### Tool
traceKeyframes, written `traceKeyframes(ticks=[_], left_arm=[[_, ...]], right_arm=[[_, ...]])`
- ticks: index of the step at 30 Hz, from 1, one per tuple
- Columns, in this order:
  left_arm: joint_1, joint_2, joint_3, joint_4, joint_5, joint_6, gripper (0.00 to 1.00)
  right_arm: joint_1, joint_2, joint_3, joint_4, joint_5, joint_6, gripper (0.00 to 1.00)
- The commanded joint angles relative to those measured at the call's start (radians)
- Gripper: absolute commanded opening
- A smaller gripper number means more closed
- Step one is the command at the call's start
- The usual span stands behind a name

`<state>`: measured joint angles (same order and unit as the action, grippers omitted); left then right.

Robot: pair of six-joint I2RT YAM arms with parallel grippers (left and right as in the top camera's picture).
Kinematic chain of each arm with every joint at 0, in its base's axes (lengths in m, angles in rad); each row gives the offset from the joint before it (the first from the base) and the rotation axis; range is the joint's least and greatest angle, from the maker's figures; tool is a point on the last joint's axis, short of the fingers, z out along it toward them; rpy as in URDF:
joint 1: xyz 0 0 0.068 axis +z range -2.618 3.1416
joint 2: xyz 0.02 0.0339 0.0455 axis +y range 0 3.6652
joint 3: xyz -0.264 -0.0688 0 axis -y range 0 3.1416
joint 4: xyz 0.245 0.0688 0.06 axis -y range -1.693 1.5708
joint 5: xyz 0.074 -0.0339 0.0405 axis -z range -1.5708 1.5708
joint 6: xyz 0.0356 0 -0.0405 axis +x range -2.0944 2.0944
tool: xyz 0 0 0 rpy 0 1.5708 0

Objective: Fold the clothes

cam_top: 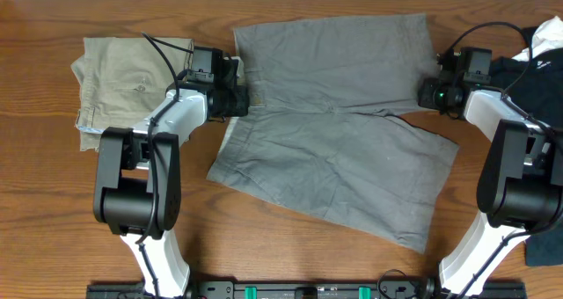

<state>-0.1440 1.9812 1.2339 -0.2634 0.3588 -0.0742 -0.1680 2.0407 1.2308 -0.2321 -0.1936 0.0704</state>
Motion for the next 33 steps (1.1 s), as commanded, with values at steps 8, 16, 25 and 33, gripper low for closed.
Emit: traceKeyframes(ticks=[8,16,25,33], left_arm=[[0.062,-0.387,0.027,-0.143,-0.013,-0.010,0.21],[0.114,-0.498,0.027,-0.364,-0.012,-0.035,0.21],[0.112,-0.462,0.027,-0.603,-0.057,-0.066,0.22],[0.110,-0.407,0.000,-0.455,-0.050,-0.062,0.12]], right_arm=[[-0.014,-0.047,0.189,-0.231,-0.058,-0.034,0.60],[-0.016,-0.174,0.222,-0.463,-0.020,-0.033,0.62],[-0.016,-0.235,0.222,-0.737,-0.023,0.116,0.64],[-0.013,-0.262,0.217,-0.747,-0.021,0.116,0.65]])
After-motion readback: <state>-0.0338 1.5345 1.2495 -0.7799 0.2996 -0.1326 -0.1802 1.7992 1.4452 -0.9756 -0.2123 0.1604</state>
